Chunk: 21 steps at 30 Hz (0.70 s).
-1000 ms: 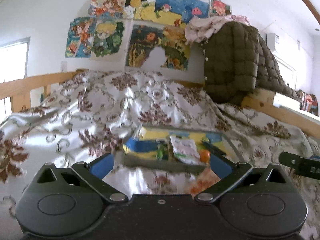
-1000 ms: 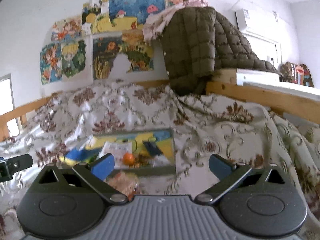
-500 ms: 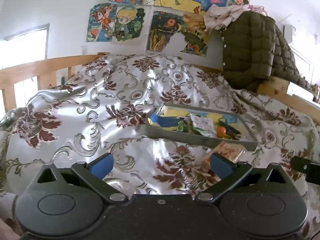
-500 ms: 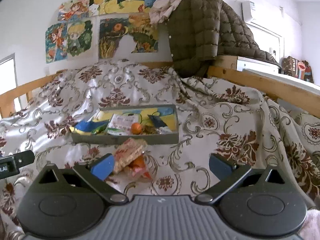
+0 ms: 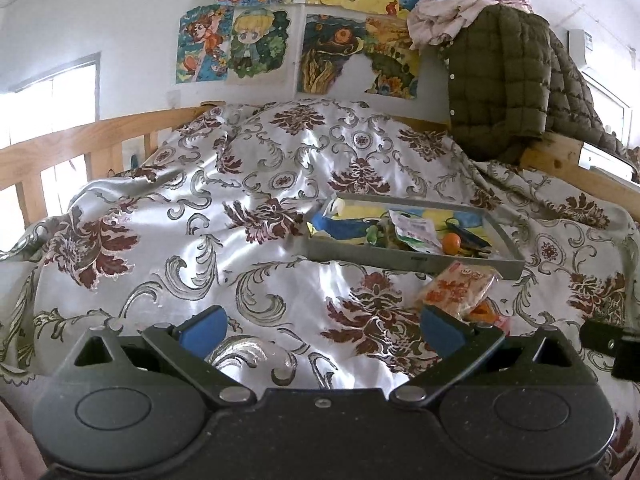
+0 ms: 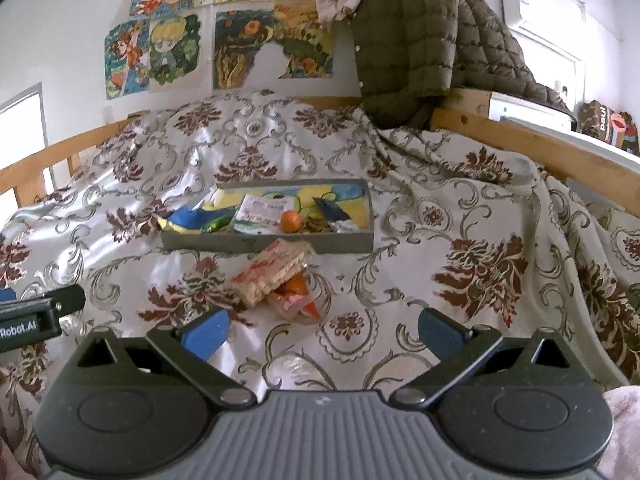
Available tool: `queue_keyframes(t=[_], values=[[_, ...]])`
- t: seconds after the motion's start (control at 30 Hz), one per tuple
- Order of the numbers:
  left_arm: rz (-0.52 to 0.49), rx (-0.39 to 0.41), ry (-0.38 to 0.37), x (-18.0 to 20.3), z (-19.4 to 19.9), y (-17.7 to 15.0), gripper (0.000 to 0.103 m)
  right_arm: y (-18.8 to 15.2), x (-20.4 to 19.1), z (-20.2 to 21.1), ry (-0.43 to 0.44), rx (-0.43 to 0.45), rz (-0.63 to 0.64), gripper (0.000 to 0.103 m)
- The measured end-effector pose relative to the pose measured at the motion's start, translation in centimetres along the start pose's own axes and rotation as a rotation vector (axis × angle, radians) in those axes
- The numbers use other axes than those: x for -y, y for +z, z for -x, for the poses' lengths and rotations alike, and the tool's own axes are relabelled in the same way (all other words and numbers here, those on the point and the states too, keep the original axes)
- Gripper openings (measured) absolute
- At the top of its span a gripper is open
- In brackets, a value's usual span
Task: Organize snacks
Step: 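Move both open grippers toward the rice cracker packet and orange snack bag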
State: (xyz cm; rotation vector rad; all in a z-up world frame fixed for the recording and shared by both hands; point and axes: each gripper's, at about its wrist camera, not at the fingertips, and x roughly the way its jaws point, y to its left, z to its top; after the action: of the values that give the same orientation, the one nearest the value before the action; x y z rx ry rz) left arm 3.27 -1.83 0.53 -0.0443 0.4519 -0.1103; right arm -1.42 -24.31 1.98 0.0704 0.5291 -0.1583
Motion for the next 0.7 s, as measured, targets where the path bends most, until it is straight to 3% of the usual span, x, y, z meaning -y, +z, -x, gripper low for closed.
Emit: queue_keyframes(t=[0.7], values=[[0.024,-0.089,0.047,-0.5,-1.8,-0.1,0.102,-0.2,-1.1,-2.5,0.071,-0.146,0.06,0.103]])
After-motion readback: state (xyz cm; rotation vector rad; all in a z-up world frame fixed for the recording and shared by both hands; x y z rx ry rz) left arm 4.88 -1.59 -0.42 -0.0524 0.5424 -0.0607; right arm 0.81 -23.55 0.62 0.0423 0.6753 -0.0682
